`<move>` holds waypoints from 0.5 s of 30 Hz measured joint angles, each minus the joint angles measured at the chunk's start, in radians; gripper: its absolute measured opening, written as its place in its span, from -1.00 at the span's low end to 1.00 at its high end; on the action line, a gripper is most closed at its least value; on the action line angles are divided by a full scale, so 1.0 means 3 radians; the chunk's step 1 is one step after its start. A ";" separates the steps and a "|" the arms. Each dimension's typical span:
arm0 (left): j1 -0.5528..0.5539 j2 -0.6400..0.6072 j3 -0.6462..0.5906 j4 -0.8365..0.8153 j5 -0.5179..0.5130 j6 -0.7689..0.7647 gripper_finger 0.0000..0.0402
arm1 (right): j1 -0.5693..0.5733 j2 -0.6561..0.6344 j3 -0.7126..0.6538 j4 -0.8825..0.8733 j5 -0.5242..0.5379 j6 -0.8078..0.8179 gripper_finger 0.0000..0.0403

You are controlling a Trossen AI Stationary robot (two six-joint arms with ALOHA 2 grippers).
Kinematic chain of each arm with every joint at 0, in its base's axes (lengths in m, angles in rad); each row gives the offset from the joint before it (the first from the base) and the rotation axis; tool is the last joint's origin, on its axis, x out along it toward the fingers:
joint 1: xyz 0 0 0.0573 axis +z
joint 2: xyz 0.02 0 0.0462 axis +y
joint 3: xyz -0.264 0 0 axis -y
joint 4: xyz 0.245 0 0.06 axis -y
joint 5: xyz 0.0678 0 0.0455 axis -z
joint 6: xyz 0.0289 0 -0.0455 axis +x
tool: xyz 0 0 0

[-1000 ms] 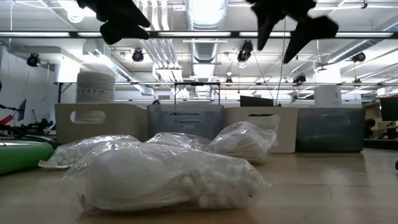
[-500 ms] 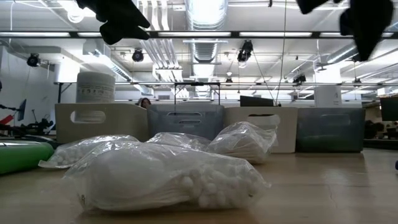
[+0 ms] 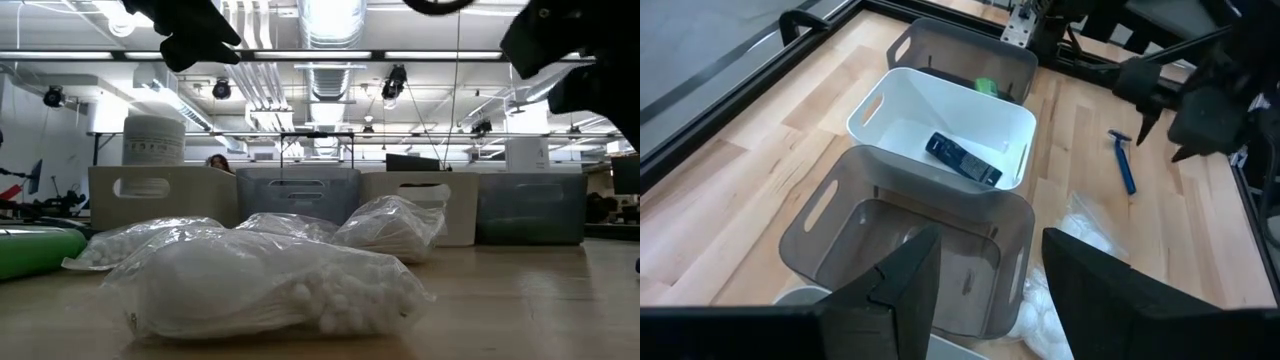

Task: Pick & Place Travel size toiletries
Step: Put the razor into the gray bin

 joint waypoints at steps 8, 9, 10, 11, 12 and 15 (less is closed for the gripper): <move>0.0001 0.0000 0.0000 0.0001 0.0000 0.0000 -0.10 | 0.0046 0.0162 -0.0219 0.0437 0.0050 -0.0231 0.20; 0.0001 0.0000 0.0000 0.0003 0.0000 -0.0001 -0.10 | 0.0051 0.0168 -0.0250 0.0449 0.0117 -0.0236 0.21; 0.0001 0.0000 0.0000 0.0008 0.0000 -0.0003 -0.10 | 0.0057 0.0169 -0.0284 0.0459 0.0184 -0.0240 0.22; 0.0001 0.0000 0.0000 0.0010 0.0000 -0.0016 -0.10 | 0.0070 0.0169 -0.0325 0.0477 0.0254 -0.0241 0.23; 0.0001 0.0000 0.0000 0.0010 0.0000 -0.0049 -0.10 | 0.0070 0.0168 -0.0370 0.0497 0.0282 -0.0250 0.24; 0.0003 0.0000 0.0000 0.0013 0.0000 -0.0167 -0.10 | 0.0094 0.0165 -0.0533 0.0700 0.0263 -0.0329 0.24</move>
